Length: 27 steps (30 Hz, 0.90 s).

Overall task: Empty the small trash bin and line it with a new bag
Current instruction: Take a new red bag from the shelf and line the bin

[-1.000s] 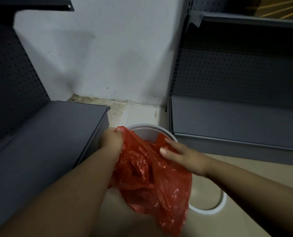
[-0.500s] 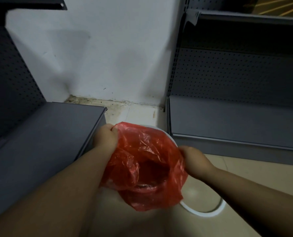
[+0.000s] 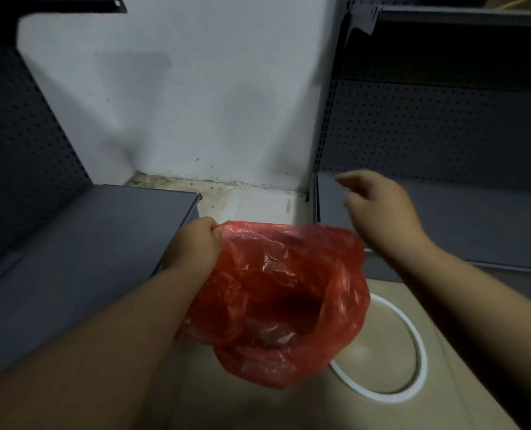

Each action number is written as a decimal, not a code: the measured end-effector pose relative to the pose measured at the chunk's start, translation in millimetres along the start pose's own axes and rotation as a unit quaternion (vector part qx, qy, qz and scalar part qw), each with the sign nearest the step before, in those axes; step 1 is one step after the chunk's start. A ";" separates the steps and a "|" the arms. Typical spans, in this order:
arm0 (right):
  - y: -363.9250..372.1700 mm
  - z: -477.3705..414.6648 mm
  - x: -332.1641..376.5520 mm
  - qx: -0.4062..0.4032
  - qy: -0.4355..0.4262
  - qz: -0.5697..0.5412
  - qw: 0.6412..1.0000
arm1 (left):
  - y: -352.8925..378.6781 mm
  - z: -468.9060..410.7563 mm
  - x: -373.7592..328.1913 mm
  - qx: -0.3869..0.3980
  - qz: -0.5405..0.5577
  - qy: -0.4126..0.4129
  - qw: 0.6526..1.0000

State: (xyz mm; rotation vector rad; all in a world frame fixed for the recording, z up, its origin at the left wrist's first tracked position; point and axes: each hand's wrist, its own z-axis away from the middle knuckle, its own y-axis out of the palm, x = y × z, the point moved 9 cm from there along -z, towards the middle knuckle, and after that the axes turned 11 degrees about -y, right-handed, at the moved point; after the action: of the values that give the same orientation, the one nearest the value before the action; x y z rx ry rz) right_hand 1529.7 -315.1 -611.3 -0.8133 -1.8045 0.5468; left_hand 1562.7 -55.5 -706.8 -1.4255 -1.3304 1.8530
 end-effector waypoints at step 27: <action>161.0 8.6 -57.4 0.380 -0.024 0.305 0.873 | 47.3 82.6 -62.7 0.186 -0.355 0.297 0.867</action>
State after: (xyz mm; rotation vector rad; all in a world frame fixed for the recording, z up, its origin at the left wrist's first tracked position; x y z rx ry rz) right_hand 1579.2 -250.6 -761.9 -0.7834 -1.1606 1.5796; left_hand 1519.9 -160.6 -718.3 -0.9776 -0.9233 0.9876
